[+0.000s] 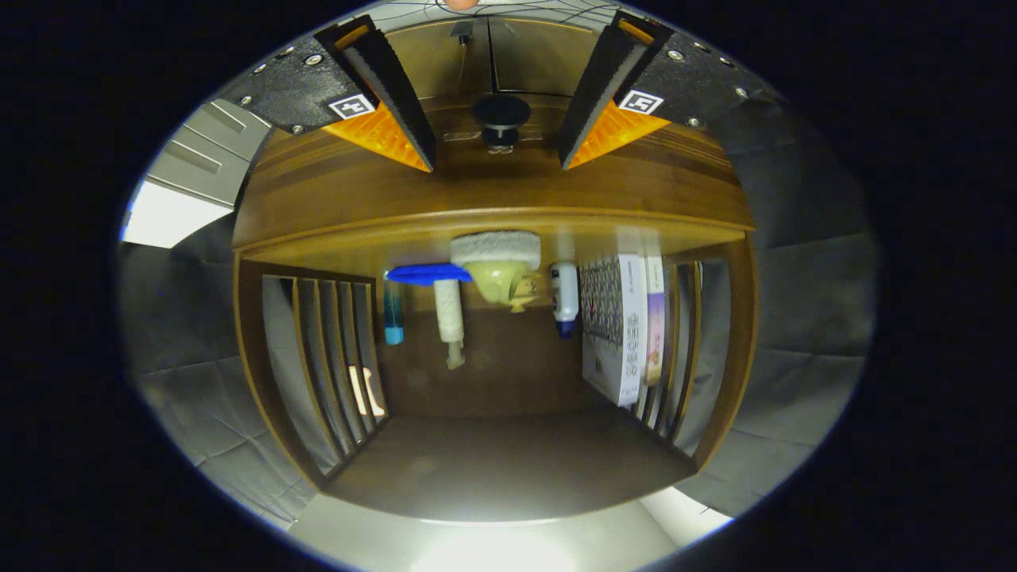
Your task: Pull open the drawer, take out the items inside it, and place them on the countertop above the cabinet.
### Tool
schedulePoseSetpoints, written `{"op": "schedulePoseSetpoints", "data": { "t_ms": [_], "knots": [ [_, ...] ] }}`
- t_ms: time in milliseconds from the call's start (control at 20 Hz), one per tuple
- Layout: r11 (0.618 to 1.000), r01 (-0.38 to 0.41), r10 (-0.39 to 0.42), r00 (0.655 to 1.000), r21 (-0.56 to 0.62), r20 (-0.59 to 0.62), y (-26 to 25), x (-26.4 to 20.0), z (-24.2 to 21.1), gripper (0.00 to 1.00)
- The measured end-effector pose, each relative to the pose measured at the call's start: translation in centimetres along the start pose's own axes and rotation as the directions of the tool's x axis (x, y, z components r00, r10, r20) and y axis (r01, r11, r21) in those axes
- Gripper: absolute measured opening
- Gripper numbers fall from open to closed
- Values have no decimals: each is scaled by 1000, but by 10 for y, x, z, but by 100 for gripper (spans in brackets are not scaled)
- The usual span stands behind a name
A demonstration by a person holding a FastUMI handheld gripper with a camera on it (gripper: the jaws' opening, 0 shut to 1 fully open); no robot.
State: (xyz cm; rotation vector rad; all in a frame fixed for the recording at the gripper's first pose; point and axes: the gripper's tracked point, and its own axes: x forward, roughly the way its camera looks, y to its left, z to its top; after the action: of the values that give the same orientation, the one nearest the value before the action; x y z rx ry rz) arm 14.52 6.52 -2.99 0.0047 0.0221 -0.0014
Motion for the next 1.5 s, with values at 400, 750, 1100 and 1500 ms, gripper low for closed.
{"op": "schedulePoseSetpoints", "data": {
  "t_ms": [400,750,1100,1500],
  "knots": [
    [1000,-11,9,999,29,48,-26,-70,64,95],
    [1000,-30,29,994,8,106,-39,-120,112,95],
    [999,-46,45,993,1,113,-46,-156,117,95],
    [999,-44,44,995,2,95,-46,-157,105,95]
  ]
}}
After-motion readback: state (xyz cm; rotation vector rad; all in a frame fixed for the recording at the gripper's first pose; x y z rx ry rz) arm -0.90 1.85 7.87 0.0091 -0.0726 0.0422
